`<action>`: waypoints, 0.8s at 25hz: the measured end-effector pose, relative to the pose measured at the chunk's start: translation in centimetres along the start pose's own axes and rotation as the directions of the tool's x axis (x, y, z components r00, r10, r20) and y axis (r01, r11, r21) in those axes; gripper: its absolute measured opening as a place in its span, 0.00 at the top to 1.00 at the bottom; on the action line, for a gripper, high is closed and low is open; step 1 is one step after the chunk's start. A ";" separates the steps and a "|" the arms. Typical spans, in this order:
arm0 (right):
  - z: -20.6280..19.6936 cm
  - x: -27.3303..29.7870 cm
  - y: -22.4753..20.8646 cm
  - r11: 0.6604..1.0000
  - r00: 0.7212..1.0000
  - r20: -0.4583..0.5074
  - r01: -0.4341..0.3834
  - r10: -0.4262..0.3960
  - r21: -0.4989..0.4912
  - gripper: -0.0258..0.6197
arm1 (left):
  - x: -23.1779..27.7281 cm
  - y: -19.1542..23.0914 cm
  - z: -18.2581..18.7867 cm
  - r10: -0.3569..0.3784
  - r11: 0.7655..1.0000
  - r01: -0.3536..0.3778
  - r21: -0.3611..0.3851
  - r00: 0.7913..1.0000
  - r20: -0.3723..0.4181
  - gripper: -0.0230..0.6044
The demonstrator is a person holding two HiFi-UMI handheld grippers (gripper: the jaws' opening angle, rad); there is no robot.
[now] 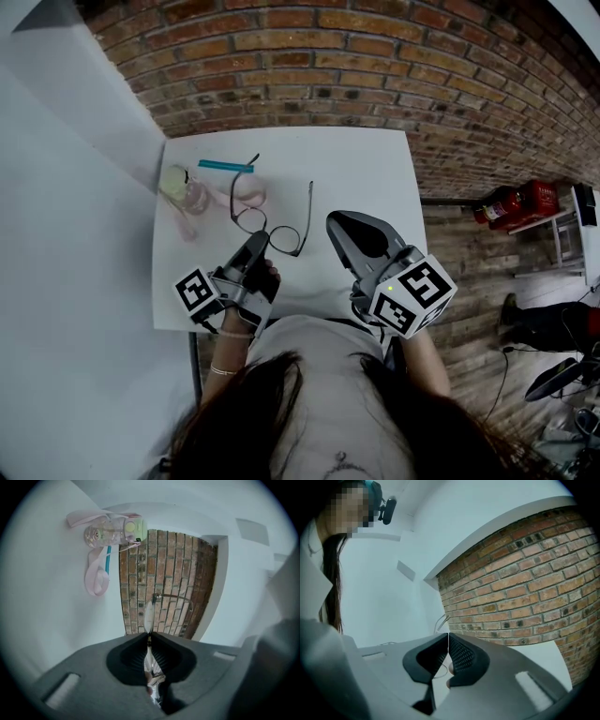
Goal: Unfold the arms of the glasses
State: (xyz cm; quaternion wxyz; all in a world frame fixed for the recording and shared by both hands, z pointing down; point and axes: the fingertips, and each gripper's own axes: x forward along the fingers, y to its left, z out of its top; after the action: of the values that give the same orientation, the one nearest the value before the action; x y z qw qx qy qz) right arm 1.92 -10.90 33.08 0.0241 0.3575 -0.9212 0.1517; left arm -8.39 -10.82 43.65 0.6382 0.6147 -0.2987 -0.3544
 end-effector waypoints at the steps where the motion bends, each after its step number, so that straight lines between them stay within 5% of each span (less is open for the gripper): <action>1: -0.1 -0.1 -0.3 1.000 1.000 -0.002 0.012 -0.012 -0.001 0.95 | 0.0 0.0 0.0 -0.003 1.000 0.003 -0.002 1.000 -0.001 0.93; 20: -5.0 -0.9 -5.2 0.972 0.967 -0.126 0.211 -0.223 -0.105 0.95 | 0.2 -1.3 -1.5 -0.051 0.998 0.048 -0.043 0.995 -0.085 0.93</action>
State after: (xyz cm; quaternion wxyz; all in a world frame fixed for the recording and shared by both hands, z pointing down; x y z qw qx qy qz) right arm 5.75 -12.42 39.06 0.1198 0.4435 -0.8786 0.1303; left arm -7.16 -10.09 42.19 0.6540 0.6234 -0.2482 -0.3493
